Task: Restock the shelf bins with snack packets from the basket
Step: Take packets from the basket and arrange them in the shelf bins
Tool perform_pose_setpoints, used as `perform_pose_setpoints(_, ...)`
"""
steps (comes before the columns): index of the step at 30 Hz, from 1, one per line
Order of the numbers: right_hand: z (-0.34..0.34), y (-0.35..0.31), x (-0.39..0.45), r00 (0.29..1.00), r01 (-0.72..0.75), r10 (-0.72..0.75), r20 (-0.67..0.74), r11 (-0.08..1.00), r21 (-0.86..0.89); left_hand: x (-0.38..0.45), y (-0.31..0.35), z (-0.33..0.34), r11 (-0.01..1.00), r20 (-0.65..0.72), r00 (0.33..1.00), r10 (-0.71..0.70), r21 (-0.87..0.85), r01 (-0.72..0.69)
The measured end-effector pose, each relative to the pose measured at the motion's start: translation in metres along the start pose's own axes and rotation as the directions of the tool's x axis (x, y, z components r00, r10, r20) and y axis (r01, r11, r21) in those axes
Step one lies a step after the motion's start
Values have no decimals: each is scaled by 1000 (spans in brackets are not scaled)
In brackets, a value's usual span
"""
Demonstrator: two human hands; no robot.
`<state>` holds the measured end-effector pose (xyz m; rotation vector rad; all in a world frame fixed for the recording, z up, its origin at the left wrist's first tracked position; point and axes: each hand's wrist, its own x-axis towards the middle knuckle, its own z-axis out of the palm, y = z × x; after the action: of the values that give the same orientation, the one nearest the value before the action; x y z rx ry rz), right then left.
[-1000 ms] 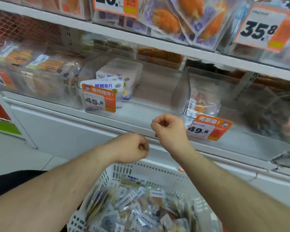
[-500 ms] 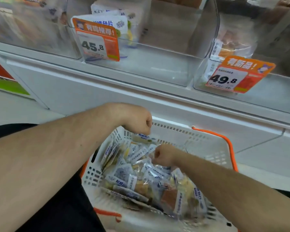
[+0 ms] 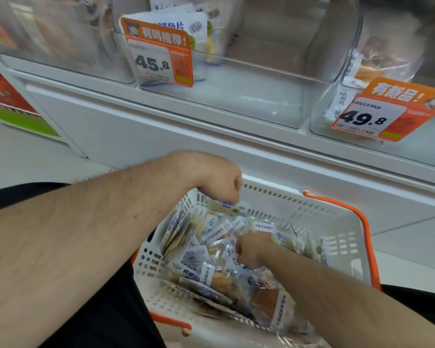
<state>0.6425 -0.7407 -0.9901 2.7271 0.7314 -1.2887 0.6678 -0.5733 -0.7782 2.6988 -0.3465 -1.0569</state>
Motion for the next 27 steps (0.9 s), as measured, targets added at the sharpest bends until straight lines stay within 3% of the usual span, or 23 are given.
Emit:
perform_pose_setpoints(4,-47,3,-20,994,90,-85,-62,992,85,-4,-6,-10,999,-54,998,-13,-52,10)
perform_pose_setpoints(8,-119,4,-54,954,197,-165,-252,975,106,-10,-14,-23,992,-161,986,-40,-127,19)
perform_pose_setpoints(12,-182,1,-90,864,269,-179,-471,954,131,-16,-22,-37,964,-323,942,-93,-266,4)
perform_pose_setpoints(16,-216,-8,-120,777,364,-199,-597,916,168,-19,-23,-40,842,-344,936,-75,-525,-125)
perform_pose_setpoints(20,-232,-24,-140,761,432,-215,-612,872,231,-24,-21,-43,716,-378,926,9,-644,-270)
perform_pose_setpoints(23,-240,-32,-148,735,458,-178,-655,842,286,-32,-25,-49,668,-428,903,-21,-678,-306)
perform_pose_setpoints(27,-245,-28,-148,591,475,74,-803,773,421,-46,-37,-62,526,-592,792,-150,-726,-444)
